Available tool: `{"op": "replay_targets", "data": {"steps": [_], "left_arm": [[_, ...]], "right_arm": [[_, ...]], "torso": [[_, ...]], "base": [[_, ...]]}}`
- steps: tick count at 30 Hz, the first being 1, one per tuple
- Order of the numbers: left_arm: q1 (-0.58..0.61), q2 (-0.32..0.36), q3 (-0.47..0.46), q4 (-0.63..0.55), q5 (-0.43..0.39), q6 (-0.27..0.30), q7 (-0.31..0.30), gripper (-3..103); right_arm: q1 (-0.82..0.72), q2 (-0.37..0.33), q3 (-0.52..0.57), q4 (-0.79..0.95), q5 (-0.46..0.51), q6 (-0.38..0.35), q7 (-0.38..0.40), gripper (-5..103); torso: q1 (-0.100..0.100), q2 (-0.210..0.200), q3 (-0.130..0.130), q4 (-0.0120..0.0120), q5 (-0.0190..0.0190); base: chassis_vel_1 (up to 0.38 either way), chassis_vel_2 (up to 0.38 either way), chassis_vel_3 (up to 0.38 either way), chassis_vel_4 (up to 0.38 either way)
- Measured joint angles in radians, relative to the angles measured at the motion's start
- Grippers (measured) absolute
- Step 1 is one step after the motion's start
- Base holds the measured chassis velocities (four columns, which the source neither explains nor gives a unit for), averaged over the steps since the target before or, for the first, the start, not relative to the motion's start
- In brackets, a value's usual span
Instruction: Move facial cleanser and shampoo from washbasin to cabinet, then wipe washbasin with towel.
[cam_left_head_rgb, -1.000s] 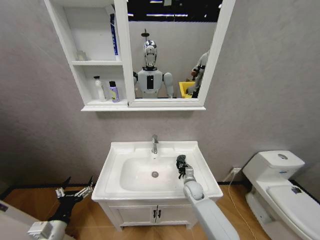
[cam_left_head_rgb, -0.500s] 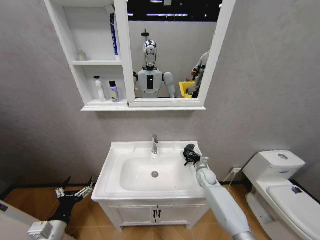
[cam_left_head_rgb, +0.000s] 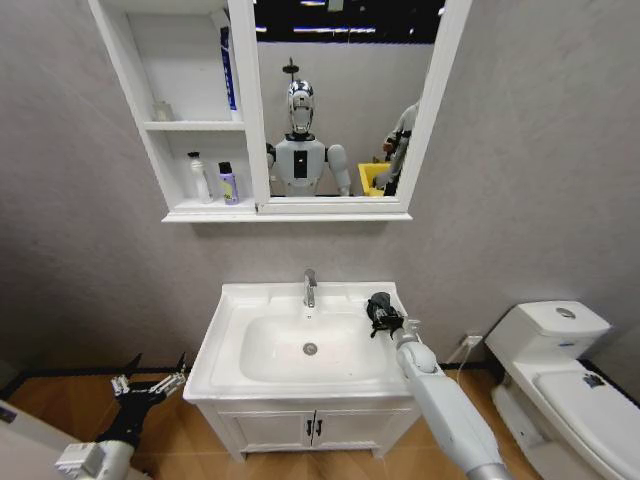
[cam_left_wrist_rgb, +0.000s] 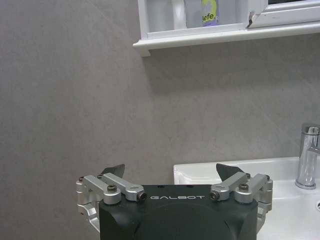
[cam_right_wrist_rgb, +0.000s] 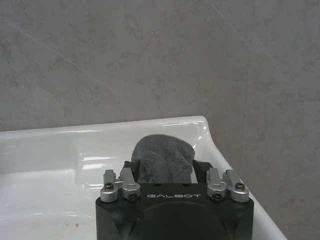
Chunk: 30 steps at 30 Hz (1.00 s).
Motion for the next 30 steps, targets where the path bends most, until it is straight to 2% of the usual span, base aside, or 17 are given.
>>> {"op": "replay_targets", "data": {"steps": [2, 4, 6, 7, 8, 9, 11, 15, 16, 17, 19, 20, 22, 23, 26, 27, 30], "left_arm": [[0.0, 0.0, 0.0, 0.0, 0.0, 0.0, 0.0, 100], [0.0, 0.0, 0.0, 0.0, 0.0, 0.0, 0.0, 100], [0.0, 0.0, 0.0, 0.0, 0.0, 0.0, 0.0, 100], [0.0, 0.0, 0.0, 0.0, 0.0, 0.0, 0.0, 100], [0.0, 0.0, 0.0, 0.0, 0.0, 0.0, 0.0, 100], [0.0, 0.0, 0.0, 0.0, 0.0, 0.0, 0.0, 100], [0.0, 0.0, 0.0, 0.0, 0.0, 0.0, 0.0, 100], [0.0, 0.0, 0.0, 0.0, 0.0, 0.0, 0.0, 100], [0.0, 0.0, 0.0, 0.0, 0.0, 0.0, 0.0, 100], [0.0, 0.0, 0.0, 0.0, 0.0, 0.0, 0.0, 100], [0.0, 0.0, 0.0, 0.0, 0.0, 0.0, 0.0, 100], [0.0, 0.0, 0.0, 0.0, 0.0, 0.0, 0.0, 100], [0.0, 0.0, 0.0, 0.0, 0.0, 0.0, 0.0, 100], [0.0, 0.0, 0.0, 0.0, 0.0, 0.0, 0.0, 100], [0.0, 0.0, 0.0, 0.0, 0.0, 0.0, 0.0, 100], [0.0, 0.0, 0.0, 0.0, 0.0, 0.0, 0.0, 100], [0.0, 0.0, 0.0, 0.0, 0.0, 0.0, 0.0, 100]], "right_arm": [[-0.02, -0.003, 0.01, 0.023, -0.015, 0.0, 0.004, 72], [-0.032, -0.003, 0.016, 0.037, -0.021, 0.0, 0.004, 78], [-0.044, -0.003, 0.022, 0.052, -0.024, 0.0, 0.007, 78], [-0.065, -0.004, 0.03, 0.083, -0.027, 0.0, 0.016, 88], [-0.087, -0.01, 0.037, 0.116, -0.03, -0.002, 0.026, 88], [-0.129, -0.021, 0.055, 0.178, -0.044, -0.025, 0.052, 97], [-0.161, -0.027, 0.068, 0.225, -0.057, -0.038, 0.067, 97], [-0.339, -0.03, 0.137, 0.462, -0.112, -0.061, 0.119, 100], [-0.42, -0.005, 0.167, 0.545, -0.115, -0.069, 0.148, 100], [-0.42, -0.005, 0.167, 0.545, -0.115, -0.069, 0.148, 100], [-0.612, 0.056, 0.218, 0.715, -0.11, -0.08, 0.181, 100], [-0.612, 0.056, 0.218, 0.715, -0.11, -0.08, 0.181, 100], [-0.81, 0.105, 0.254, 0.895, -0.142, -0.055, 0.185, 100], [-0.81, 0.105, 0.254, 0.895, -0.142, -0.055, 0.185, 100], [-1.013, 0.157, 0.272, 1.027, -0.206, 0.023, 0.187, 100], [-1.054, 0.173, 0.273, 1.047, -0.242, 0.057, 0.188, 100], [-1.097, 0.186, 0.275, 1.068, -0.273, 0.088, 0.182, 100]], "torso": [[0.0, 0.0, 0.0, -0.0001, -0.0002], [0.0, 0.0, 0.0, 0.0, 0.0001], [0.0, 0.0, 0.0, 0.0001, 0.0], [0.0, 0.0, 0.0, 0.0001, 0.0001], [0.0, 0.0, 0.0, 0.0004, 0.0001], [0.0, 0.0, 0.0, 0.0002, -0.0001], [0.0, 0.0, 0.0, 0.0001, 0.0], [0.0, 0.0, 0.0, 0.0001, -0.0005], [0.0, 0.0, 0.0, 0.0001, -0.0004], [0.0, 0.0, 0.0, 0.0001, -0.0004], [0.0, 0.0, 0.0, -0.0005, 0.0006], [0.0, 0.0, 0.0, -0.0005, 0.0006], [0.0, 0.0, 0.0, -0.0001, 0.0], [0.0, 0.0, 0.0, -0.0001, 0.0], [-0.001, 0.0, 0.0, -0.0005, -0.0004], [-0.001, 0.0, 0.0, -0.0001, 0.0], [0.0, 0.0, 0.0, 0.0001, 0.0]], "base": [[0.0, 0.0, 0.0, 0.0], [0.0, 0.0, 0.0, 0.0], [0.0, 0.0, 0.0, 0.0], [0.0, 0.0, 0.0, 0.0], [0.0, 0.0, 0.0, 0.0], [0.0, 0.0, 0.0, 0.0], [0.0, 0.0, 0.0, 0.0], [0.0, 0.0, 0.0, 0.0], [0.0, 0.0, 0.0, 0.0], [0.0, 0.0, 0.0, 0.0], [0.0, 0.0, 0.0, 0.0], [0.0, 0.0, 0.0, 0.0], [0.0, 0.0, 0.0, 0.0], [0.0, 0.0, 0.0, 0.0], [0.0, 0.0, 0.0, 0.0], [0.0, 0.0, 0.0, 0.0], [0.0, 0.0, 0.0, 0.0]]}}
